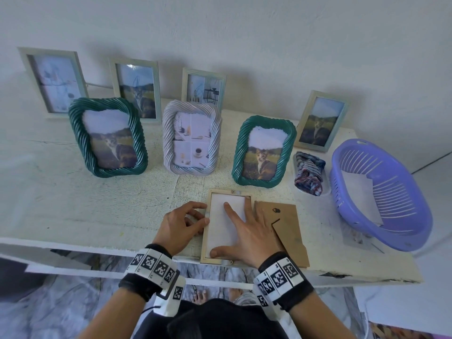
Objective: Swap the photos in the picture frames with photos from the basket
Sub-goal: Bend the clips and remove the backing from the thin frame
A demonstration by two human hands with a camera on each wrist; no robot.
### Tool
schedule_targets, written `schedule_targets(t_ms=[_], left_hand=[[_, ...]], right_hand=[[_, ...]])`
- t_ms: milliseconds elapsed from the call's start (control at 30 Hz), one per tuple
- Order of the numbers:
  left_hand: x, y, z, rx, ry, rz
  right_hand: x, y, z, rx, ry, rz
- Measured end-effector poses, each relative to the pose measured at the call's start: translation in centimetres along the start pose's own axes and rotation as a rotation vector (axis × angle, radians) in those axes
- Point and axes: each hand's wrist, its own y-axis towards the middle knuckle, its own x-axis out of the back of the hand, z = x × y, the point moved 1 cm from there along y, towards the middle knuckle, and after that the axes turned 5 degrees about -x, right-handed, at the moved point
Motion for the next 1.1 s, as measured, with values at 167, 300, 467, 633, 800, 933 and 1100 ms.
schedule_targets(t_ms=[167,300,467,633,800,933,1100], left_hand=[[0.0,-0.2,-0.2,-0.025,0.006,-0.005],[-0.1,-0.1,-0.5,-0.050,0.042,-0.043],[-0.6,-0.8,-3.2,-0.078,-0.154,-0.073],[-1.2,-1.2,-5.0,-0.088,-0.352,-0.059],[-1.2,-0.9,-5.1,-0.047,-0.368,-0.138],[-1.5,-1.0,-5.2,-0.037,-0.176,-0.095],[-2.7,-1.6,-5.8,0.167,-0.585,0.189]], right_hand=[[0.4,-0.2,-0.1,-0.003,-0.007,-0.111],[0.4,-0.6,-0.1,0.006,0.080,-0.203],[0.8,-2.2,-0.2,0.110,0.327,-0.220],[1.2,-3.9,-0.6,0.206,0.604,-0.239],[1.8,-5.0,-1.0,0.253,0.875,-0.395],[2.4,-6.0,-0.5,0.254,1.080,-0.357],[2.2,-5.8,-0.2,0.297,1.219,-0.217]])
